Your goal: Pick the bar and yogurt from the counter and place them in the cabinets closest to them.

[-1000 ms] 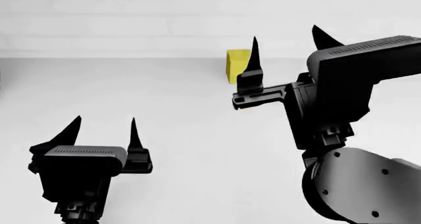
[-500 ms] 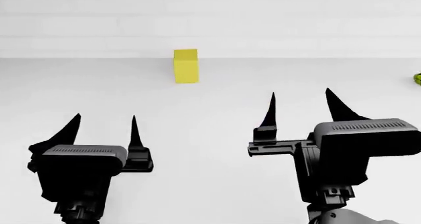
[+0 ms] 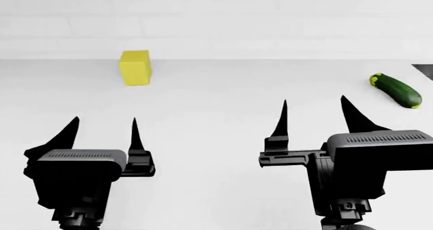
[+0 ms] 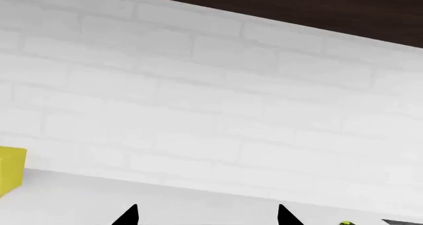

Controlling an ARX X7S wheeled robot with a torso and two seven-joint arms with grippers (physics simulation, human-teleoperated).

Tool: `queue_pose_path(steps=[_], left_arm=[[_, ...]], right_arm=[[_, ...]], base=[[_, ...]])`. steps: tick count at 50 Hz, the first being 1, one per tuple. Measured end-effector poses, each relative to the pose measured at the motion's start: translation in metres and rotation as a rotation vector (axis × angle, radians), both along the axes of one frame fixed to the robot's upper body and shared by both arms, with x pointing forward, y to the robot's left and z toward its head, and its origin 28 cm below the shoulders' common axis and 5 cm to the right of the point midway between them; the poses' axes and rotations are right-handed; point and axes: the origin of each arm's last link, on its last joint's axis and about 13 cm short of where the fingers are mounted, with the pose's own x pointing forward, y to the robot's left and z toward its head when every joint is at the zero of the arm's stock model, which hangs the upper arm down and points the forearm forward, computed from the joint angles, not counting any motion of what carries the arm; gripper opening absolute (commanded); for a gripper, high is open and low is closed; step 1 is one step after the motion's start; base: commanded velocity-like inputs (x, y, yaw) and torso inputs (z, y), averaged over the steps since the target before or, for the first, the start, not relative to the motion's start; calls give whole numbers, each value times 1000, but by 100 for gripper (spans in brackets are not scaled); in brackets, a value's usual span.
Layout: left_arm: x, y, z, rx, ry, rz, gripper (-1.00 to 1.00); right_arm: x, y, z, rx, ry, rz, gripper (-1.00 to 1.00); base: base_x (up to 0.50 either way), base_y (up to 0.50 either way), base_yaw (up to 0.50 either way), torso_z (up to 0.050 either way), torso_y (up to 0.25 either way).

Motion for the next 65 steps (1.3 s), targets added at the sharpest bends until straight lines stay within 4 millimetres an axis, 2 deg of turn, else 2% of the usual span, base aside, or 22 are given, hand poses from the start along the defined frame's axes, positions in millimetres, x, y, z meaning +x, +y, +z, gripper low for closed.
queue_pose_path(steps=[43,65], left_arm=[[-3,1,3,5,-16,7,100],[-4,2,5,11,-22,10,100]], right_arm=[[-9,-2,10,-37,-35,-14,100],[-7,-4,13,-19,-38,-23,100]], base=[[-5,-500,0,0,0],[0,-14,0,0,0]])
